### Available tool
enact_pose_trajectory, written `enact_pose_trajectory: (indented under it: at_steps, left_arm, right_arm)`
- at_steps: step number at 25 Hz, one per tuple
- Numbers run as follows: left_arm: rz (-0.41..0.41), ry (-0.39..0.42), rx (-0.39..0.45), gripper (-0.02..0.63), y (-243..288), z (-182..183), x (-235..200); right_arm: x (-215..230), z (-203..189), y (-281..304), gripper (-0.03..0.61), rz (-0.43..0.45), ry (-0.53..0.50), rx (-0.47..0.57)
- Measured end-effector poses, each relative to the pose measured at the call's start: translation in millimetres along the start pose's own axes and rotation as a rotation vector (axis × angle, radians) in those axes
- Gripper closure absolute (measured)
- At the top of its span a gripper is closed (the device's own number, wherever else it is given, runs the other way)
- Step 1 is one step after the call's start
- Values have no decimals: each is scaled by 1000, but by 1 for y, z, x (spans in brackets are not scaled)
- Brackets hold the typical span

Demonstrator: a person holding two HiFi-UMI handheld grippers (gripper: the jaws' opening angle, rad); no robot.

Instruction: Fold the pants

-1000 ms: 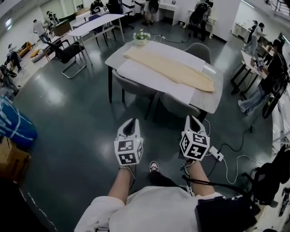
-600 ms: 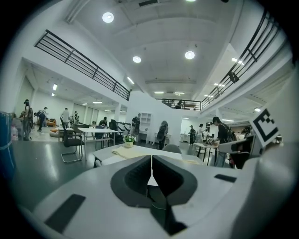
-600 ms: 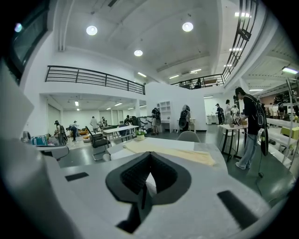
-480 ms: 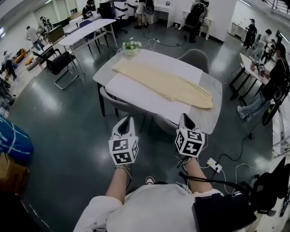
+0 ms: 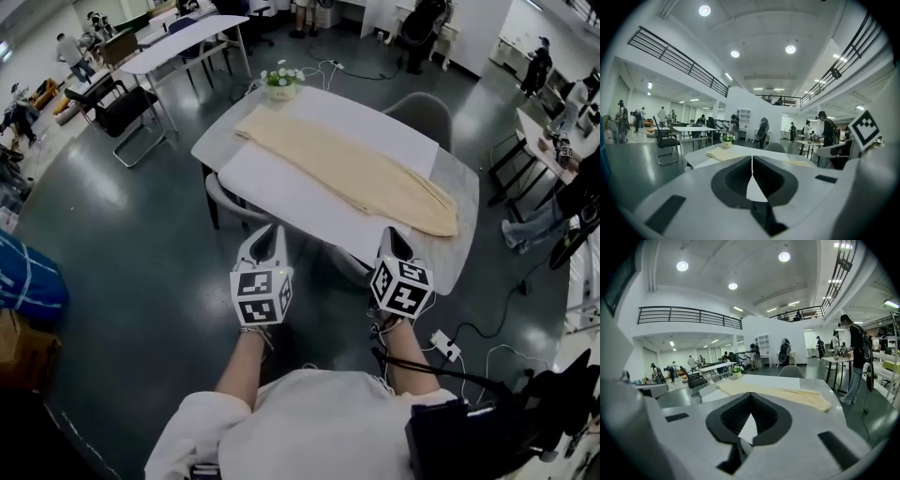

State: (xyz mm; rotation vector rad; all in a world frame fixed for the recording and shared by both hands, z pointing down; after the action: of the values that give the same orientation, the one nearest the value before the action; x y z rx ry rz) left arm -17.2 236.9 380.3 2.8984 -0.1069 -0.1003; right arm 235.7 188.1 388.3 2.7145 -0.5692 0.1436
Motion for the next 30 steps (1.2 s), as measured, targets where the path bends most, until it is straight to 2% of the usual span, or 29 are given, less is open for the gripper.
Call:
enact_pose_trajectory:
  at_steps: [7, 13, 19, 24, 30]
  left_arm:
    - [-59, -13, -5, 600, 97, 19, -35]
    - [-113, 1, 18, 600, 188, 62, -80]
    - [-181, -32, 6, 600, 267, 95, -114]
    - [-218, -41, -36, 600, 316, 95, -131]
    - [-254, -26, -75, 600, 359, 84, -123]
  right_arm:
    - [-3, 22, 82, 586, -67, 15, -10]
    - [-19, 71, 149, 586, -150, 8, 17]
    - [-29, 104, 213, 586, -227, -11, 8]
    - [-33, 114, 250, 586, -273, -5, -12]
    - [-15, 108, 285, 586, -302, 22, -36]
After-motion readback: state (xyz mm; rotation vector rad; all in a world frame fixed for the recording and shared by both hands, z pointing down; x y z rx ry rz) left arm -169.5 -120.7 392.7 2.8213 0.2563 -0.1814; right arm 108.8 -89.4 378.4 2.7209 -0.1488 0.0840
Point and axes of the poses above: the fingertips, and each gripper's own axes: y forward along the fingers, x to its right, z out of its top, the point moved 5 cm from there along -y, backward along the fingers, and after that the axes turned 10 degrees about z, right-handed, at the moved point
